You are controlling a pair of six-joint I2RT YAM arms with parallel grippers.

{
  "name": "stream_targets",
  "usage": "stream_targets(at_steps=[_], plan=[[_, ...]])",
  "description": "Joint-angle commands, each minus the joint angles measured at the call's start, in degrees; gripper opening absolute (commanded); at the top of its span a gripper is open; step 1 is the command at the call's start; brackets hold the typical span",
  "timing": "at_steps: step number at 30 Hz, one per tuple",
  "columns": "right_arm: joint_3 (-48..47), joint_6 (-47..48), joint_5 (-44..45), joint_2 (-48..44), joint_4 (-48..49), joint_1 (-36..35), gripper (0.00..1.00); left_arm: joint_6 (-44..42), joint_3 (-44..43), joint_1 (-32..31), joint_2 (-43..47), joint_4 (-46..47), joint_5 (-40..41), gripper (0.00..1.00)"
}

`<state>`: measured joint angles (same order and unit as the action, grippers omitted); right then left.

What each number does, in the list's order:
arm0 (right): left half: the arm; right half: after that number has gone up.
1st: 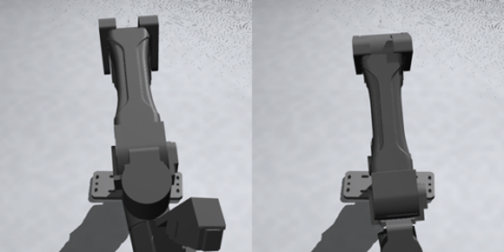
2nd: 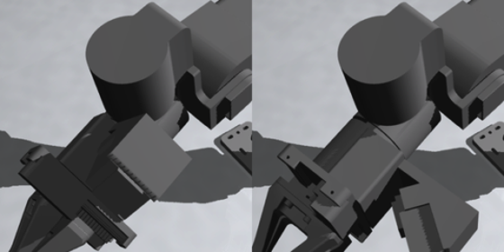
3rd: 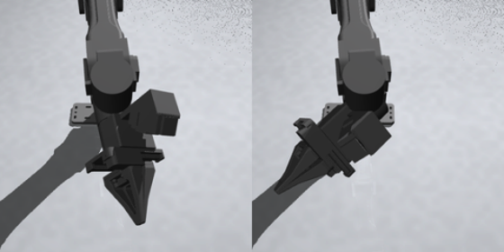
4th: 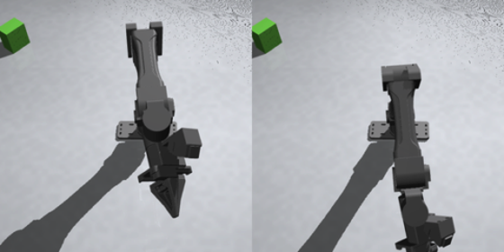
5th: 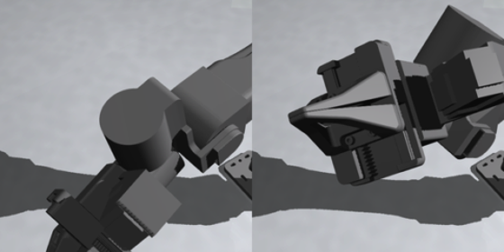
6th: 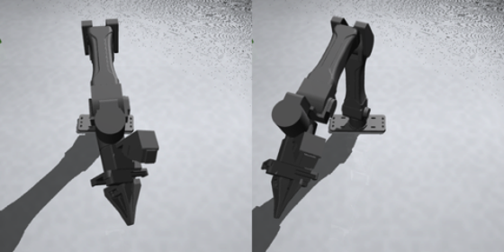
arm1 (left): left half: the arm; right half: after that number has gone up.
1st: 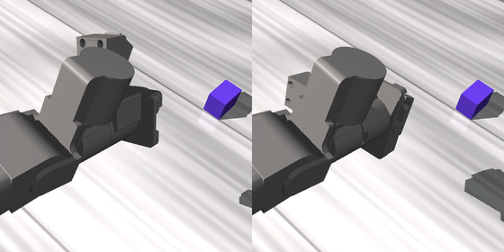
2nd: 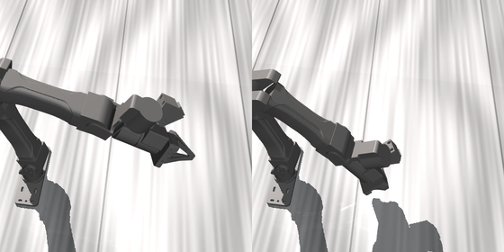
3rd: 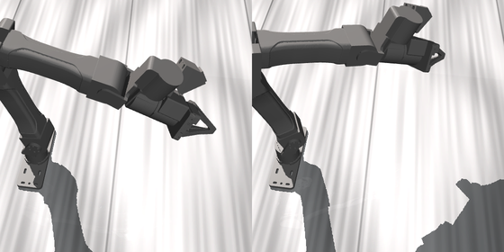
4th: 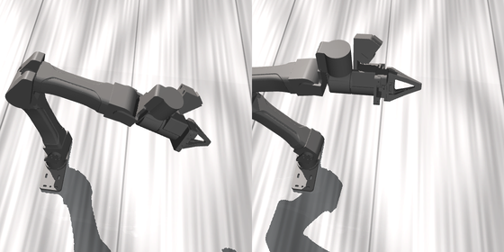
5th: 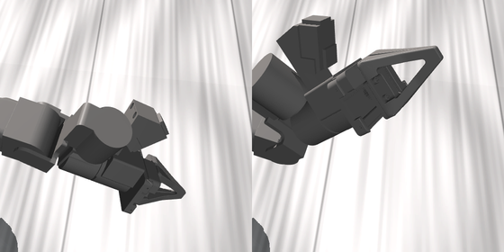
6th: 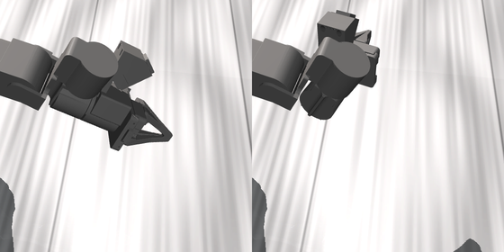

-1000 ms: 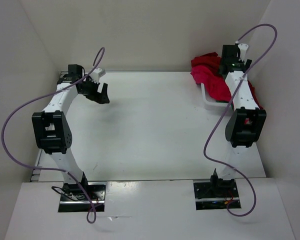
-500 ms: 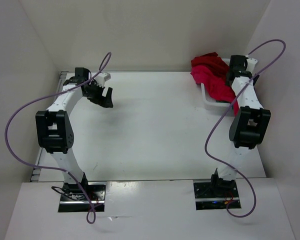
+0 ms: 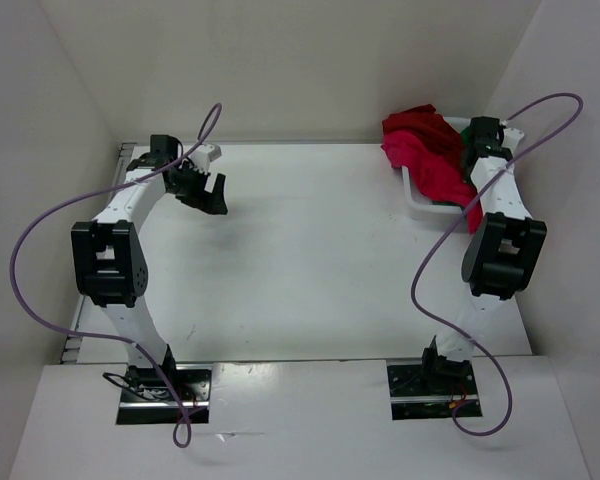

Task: Fold and stack the t-shirts
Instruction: Grab crumpled tshirt from bin with the right arm, then move the tshirt to the center of the board

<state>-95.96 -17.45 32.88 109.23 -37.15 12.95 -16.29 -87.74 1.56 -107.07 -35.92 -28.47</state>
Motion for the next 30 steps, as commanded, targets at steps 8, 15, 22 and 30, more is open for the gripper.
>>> stream_targets(at_steps=[8, 15, 22, 30], plan=[[-15.6, 6.1, 10.4, -8.1, 0.9, -9.2, 0.00, 0.7, -1.2, -0.3, 3.8, 0.4, -2.1, 1.00], [-45.3, 17.6, 30.2, -4.5, 8.7, -23.2, 0.00, 0.2, -1.7, -2.1, 8.8, 0.4, -0.7, 1.00], [-58.1, 26.0, 5.4, -11.7, 10.4, -31.5, 0.00, 0.3, -1.7, -4.8, 11.8, -1.3, -0.1, 1.00], [-71.5, 30.2, -21.3, -13.6, 7.7, -56.2, 0.00, 2.8, -3.6, -5.3, 14.2, 0.5, 2.6, 1.00]])
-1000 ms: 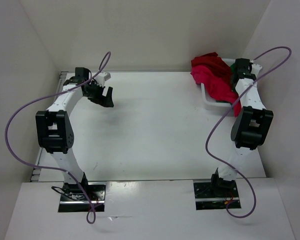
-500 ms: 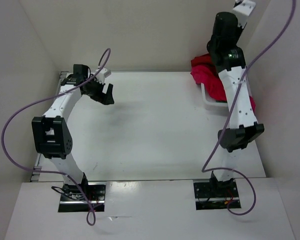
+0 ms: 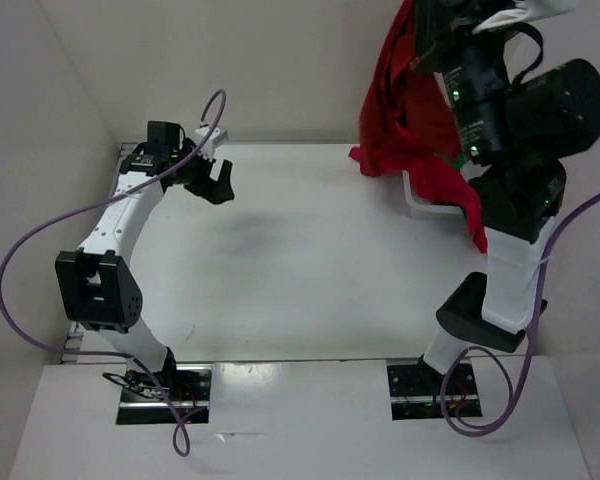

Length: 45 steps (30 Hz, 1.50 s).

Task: Fold and stack the t-shirts
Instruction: Move the tshirt to the center of the board, then flatten out the tshirt

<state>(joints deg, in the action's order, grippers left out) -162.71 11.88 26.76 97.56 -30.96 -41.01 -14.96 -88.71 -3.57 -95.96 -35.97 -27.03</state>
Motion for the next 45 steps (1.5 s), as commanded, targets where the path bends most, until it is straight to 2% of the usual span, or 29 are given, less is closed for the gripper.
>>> stream_targets(at_steps=[1, 3, 6, 8, 12, 18, 23, 27, 30, 31, 35, 38, 42, 45], plan=[[-5.4, -2.1, -17.6, -1.9, 1.5, -2.2, 0.00, 1.5, -2.6, -0.2, 3.1, 0.5, 2.8, 1.00], [-5.4, -3.5, -19.6, -1.9, 1.5, -2.2, 0.00, 1.5, -2.6, -0.2, 3.8, 1.2, 5.0, 1.00], [-1.7, -3.5, -15.8, -2.5, 2.0, -2.2, 0.00, 2.1, -2.6, -0.2, 4.3, 2.6, 12.1, 1.00], [3.2, -3.0, -9.3, -2.5, 2.8, -2.2, 0.00, 2.7, -3.1, -0.2, 4.3, 3.4, 17.5, 1.00], [16.0, -3.4, -3.9, -0.5, 4.8, 0.0, 0.00, 0.9, -5.5, -0.2, 4.8, 4.1, 20.3, 1.00], [22.7, -15.6, -13.4, 6.8, 2.9, 10.1, 0.00, -7.3, -6.7, -0.9, 5.3, -1.1, 15.8, 1.00], [26.5, -20.3, -12.5, 13.3, -0.8, 13.9, 0.00, -15.4, -4.0, -4.3, 6.9, -8.3, 9.4, 1.00], [28.8, -23.7, -16.1, 17.2, -4.5, 18.4, 0.00, -21.2, 0.6, -11.4, 8.3, -11.2, 8.7, 1.00], [34.1, -23.7, -16.1, 17.2, -3.8, 19.1, 0.00, -24.0, 6.4, -21.7, 8.3, -11.9, 13.4, 1.00], [35.3, -24.2, -14.7, 16.7, -2.9, 19.1, 0.00, -24.9, 8.2, -27.7, 7.6, -11.9, 14.6, 1.00], [41.6, -24.7, -13.3, 12.9, -0.3, 19.7, 0.00, -24.3, 17.1, -39.1, 4.7, -4.1, 20.8, 1.00], [48.6, -24.7, -12.8, 9.8, 1.2, 19.7, 0.00, -20.3, 15.4, -43.3, 1.2, 1.7, 20.0, 1.00], [56.3, -25.8, -12.8, 5.5, 3.1, 20.8, 0.00, -19.0, 13.2, -48.0, -3.6, 4.6, 14.6, 1.00], [62.9, -27.2, -14.3, 1.3, 5.9, 22.0, 0.00, -18.4, 13.8, -48.5, -7.0, 6.1, 12.8, 1.00]])
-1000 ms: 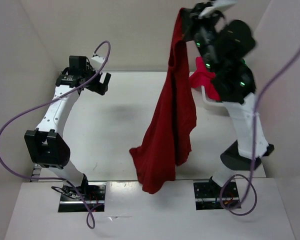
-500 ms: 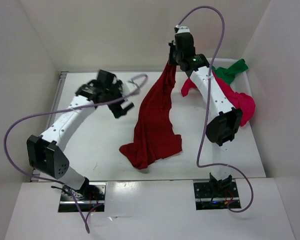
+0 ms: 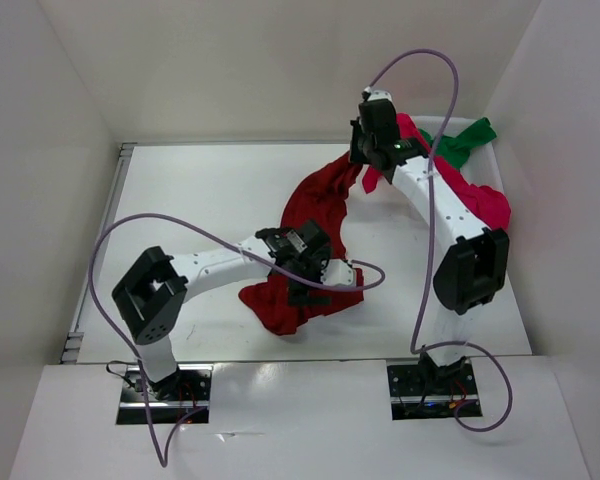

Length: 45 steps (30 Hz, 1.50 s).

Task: Fold and stack the t-shirts
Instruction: Flatten out the tshirt

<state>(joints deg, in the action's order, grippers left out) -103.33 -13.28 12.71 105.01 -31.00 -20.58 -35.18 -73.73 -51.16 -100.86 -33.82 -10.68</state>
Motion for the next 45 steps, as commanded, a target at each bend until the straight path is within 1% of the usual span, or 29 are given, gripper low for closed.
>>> stream_targets(at_steps=[1, 3, 4, 5, 6, 7, 8, 9, 11, 12, 13, 16, 17, 19, 22, 23, 24, 26, 28, 30, 33, 36, 37, 40, 43, 44, 45], plan=[[4.9, -2.0, -0.9, -6.9, 6.8, 1.6, 0.00, 2.4, -0.4, -1.0, -2.8, 5.7, -2.6, 1.00], [7.9, -2.5, -1.5, -9.1, 6.8, 2.9, 0.00, 2.4, 1.7, -1.0, -3.3, 6.4, -2.0, 1.00], [8.7, -2.5, -2.0, -9.6, 7.4, 2.9, 0.00, 1.2, 4.1, -1.0, -3.3, 7.3, -0.5, 0.89], [10.1, -3.2, -2.0, -11.0, 7.9, 2.9, 0.00, 0.6, 5.3, -1.0, -3.3, 7.3, 0.6, 0.82], [10.8, -3.2, -2.0, -11.7, 7.9, 3.4, 0.00, 0.5, 6.7, -1.0, -3.3, 7.8, 2.0, 0.72], [11.3, -3.2, -2.0, -12.2, 8.4, 3.4, 0.00, -0.8, 9.5, -1.0, -3.3, 7.8, 5.1, 0.62], [11.8, -3.2, -2.0, -12.7, 8.9, 3.4, 0.00, -1.5, 10.8, -1.0, -2.8, 7.8, 6.4, 0.53], [12.5, -3.2, -2.0, -13.6, 8.9, 3.4, 0.00, -1.5, 11.9, -1.0, -1.6, 6.3, 7.2, 0.35], [13.1, -3.7, -2.0, -14.3, 9.5, 4.0, 0.00, -1.5, 13.3, 2.8, 0.0, 5.6, 8.6, 0.10], [13.8, -3.7, -2.0, -14.8, 9.5, 4.0, 0.00, -1.5, 14.0, 4.4, 2.4, 4.9, 9.2, 0.01], [14.8, -3.7, -2.0, -14.8, 9.5, 4.0, 0.00, -0.9, 14.1, 8.1, 4.0, 3.9, 9.2, 0.01], [17.8, -3.7, -2.9, -16.0, 9.5, 4.0, 0.00, -0.9, 12.2, 14.9, 9.6, -0.7, 7.7, 0.01], [18.8, -3.7, -3.4, -16.7, 9.5, 4.0, 0.00, -0.9, 12.2, 18.4, 10.8, -1.8, 7.2, 0.01], [21.7, -4.2, -4.9, -17.3, 10.1, 4.0, 0.00, -4.0, 13.6, 20.5, 13.9, -4.3, 8.0, 0.05], [24.8, -5.3, -7.0, -17.8, 10.1, 4.0, 0.00, -6.3, 17.0, 23.7, 16.0, -3.6, 13.2, 0.18], [25.5, -5.3, -7.5, -17.8, 10.6, 4.0, 0.00, -6.3, 17.7, 25.8, 16.7, -2.1, 14.7, 0.26], [26.7, -5.8, -8.1, -17.8, 10.6, 4.0, 0.00, -6.3, 17.7, 27.0, 16.7, -1.3, 17.2, 0.36], [27.2, -5.8, -8.7, -18.4, 11.1, 4.0, 0.00, -5.8, 16.8, 27.8, 17.2, -1.9, 17.2, 0.44], [28.7, -6.4, -9.6, -18.4, 11.8, 4.0, 0.00, -5.3, 14.3, 26.8, 17.2, -4.1, 14.1, 0.54], [28.7, -6.4, -10.7, -18.4, 12.3, 4.0, 0.00, -4.7, 11.0, 25.4, 17.2, -7.2, 11.7, 1.00], [29.2, -6.4, -10.7, -18.4, 12.3, 4.0, 0.00, -4.7, 10.4, 23.7, 16.4, -10.1, 11.1, 1.00], [30.4, -6.4, -10.7, -19.0, 12.3, 4.0, 0.00, -6.0, 10.4, 18.5, 16.4, -13.6, 8.2, 1.00], [30.4, -6.4, -10.7, -19.5, 12.3, 4.0, 0.00, -6.0, 10.9, 14.5, 16.4, -13.6, 6.0, 1.00], [30.4, -6.4, -10.7, -19.5, 12.3, 4.0, 0.00, -4.5, 14.6, 7.9, 14.7, -13.5, 5.4, 1.00], [30.9, -6.4, -10.7, -20.2, 11.8, 4.0, 0.00, -4.5, 18.0, 7.3, 14.0, -11.0, 5.4, 0.91], [31.5, -6.4, -10.7, -21.1, 11.8, 4.0, 0.00, -3.9, 18.5, 8.3, 14.0, -9.8, 6.0, 0.83], [31.5, -6.4, -10.2, -21.1, 11.8, 4.0, 0.00, -3.9, 18.5, 9.6, 14.0, -9.8, 5.5, 0.78]])
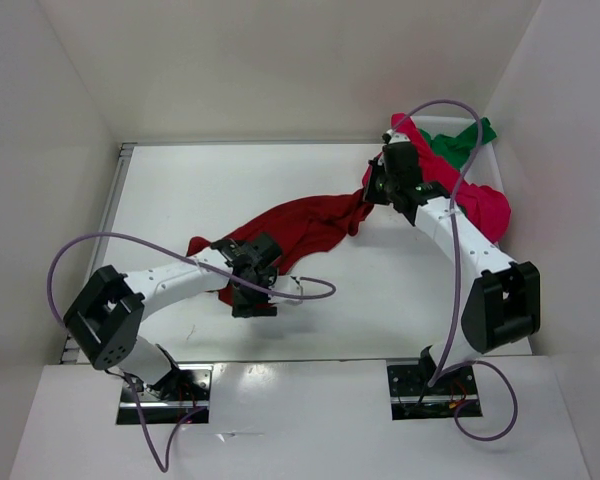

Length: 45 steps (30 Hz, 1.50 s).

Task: Fold and stack the t-shirts
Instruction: Flatten out the tshirt

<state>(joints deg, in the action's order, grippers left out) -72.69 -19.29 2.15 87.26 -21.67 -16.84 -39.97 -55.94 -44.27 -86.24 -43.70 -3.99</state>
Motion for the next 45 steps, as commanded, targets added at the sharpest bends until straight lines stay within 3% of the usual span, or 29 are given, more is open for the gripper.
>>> stream_targets(at_steps=[1, 6, 15, 16, 20, 30, 33, 36, 45], plan=[[1.5, -0.4, 0.4, -4.1, 2.4, 0.2, 0.00, 2.2, 0.7, 2.7, -0.6, 0.1, -1.7, 0.70], [3.3, -0.9, 0.4, -6.0, 2.4, 0.2, 0.00, 2.3, 2.8, 3.5, -0.1, 0.6, -1.7, 0.61], [3.9, -0.9, 0.9, -6.5, 2.4, 0.2, 0.00, 5.8, 5.1, 3.5, -2.0, 3.4, -3.6, 0.58], [3.9, -0.9, 0.9, -6.5, 2.4, 0.2, 0.00, 6.3, 5.1, 3.5, -2.0, 4.1, -3.6, 0.55], [3.9, -0.9, 0.9, -6.5, 2.4, 0.2, 0.00, 6.3, 4.5, 3.5, -2.0, 4.7, -1.5, 0.27], [3.9, -0.4, 0.9, -6.5, 2.4, 0.2, 0.00, 6.3, 3.4, 5.2, -1.5, 5.2, 2.0, 0.22], [3.9, -0.4, 0.9, -6.5, 2.4, 0.2, 0.00, 7.4, 2.9, 5.8, -1.0, 5.2, 2.0, 0.15], [3.9, -0.4, 0.9, -6.5, 2.4, 0.2, 0.00, 9.4, 2.2, 6.3, -1.0, 6.6, 2.0, 0.02], [4.4, 0.1, 0.9, -7.0, 1.9, 0.2, 0.00, 10.0, 2.2, 6.3, -1.5, 5.3, -0.6, 0.00]])
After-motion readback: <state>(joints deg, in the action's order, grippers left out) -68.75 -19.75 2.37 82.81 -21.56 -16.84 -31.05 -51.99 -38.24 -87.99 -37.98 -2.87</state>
